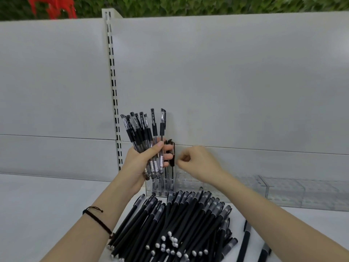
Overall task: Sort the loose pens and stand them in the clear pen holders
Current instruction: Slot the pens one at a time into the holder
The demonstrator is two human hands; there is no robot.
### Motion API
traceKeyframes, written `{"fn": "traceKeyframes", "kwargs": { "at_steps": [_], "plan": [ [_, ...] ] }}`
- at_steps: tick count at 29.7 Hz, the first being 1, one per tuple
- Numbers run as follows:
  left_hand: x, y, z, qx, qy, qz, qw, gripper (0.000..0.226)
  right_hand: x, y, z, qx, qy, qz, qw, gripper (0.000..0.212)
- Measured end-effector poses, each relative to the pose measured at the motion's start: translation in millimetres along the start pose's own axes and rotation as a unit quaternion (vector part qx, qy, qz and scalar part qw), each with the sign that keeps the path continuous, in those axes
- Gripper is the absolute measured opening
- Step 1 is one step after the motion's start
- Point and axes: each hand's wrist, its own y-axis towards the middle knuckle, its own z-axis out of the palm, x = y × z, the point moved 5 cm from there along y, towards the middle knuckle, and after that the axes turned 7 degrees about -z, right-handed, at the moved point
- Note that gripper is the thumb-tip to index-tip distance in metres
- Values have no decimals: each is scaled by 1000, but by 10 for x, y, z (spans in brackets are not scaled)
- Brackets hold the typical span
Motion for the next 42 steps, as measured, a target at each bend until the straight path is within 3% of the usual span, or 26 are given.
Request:
{"fn": "traceKeyframes", "kwargs": {
  "at_steps": [3, 6, 11, 16, 22, 36, 42],
  "plan": [
    [9, -5, 11, 17, 15, -19, 1000, 23, 83, -1, -248, -84, 161, 7, 983, 18],
    [44, -27, 69, 47, 47, -41, 997, 30, 139, -17, -390, -98, 397, 26, 912, 18],
    [77, -58, 127, 73, 83, -56, 992, 29, 152, -12, -378, -114, 450, 27, 885, 11],
    [-12, 15, -33, 5, 61, -27, 998, 21, 7, 16, -621, -247, 461, 34, 852, 8],
    [9, 65, -108, -29, 99, 1, 995, 13, -104, 7, -674, -291, 293, 4, 911, 10],
    [6, 21, -20, -8, 82, 4, 997, 13, -73, 52, -222, -161, 157, -23, 974, 2],
    [22, 5, 7, -2, 34, -24, 999, 20, -151, 16, -77, -107, 63, 23, 992, 22]
  ]
}}
